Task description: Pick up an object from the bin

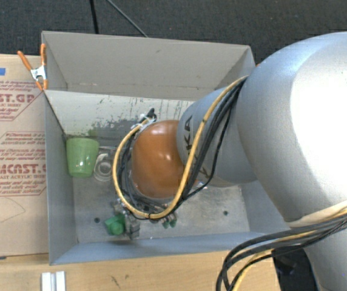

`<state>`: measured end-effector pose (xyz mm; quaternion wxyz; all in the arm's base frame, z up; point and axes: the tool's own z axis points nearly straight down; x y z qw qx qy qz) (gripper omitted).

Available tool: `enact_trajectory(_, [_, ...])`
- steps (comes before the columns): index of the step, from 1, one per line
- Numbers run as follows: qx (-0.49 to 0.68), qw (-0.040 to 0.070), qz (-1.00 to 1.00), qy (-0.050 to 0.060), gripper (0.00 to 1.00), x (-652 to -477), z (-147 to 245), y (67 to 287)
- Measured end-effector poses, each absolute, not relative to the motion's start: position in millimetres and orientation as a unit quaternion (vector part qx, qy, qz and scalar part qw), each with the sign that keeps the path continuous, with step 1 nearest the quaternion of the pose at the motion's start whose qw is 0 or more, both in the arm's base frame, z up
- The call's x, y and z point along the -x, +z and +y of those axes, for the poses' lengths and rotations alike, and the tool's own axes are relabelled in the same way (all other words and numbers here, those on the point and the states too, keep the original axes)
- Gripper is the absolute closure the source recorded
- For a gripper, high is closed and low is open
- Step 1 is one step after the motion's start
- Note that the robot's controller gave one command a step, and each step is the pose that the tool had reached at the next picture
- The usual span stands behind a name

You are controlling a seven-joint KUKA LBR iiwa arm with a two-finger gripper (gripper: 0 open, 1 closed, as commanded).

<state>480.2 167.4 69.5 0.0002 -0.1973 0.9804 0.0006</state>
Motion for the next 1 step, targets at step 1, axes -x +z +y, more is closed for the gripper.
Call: enact_trajectory(1, [0.216, 0.004, 0.976, 0.001, 1.0, -481.4, 201.6, 218.0])
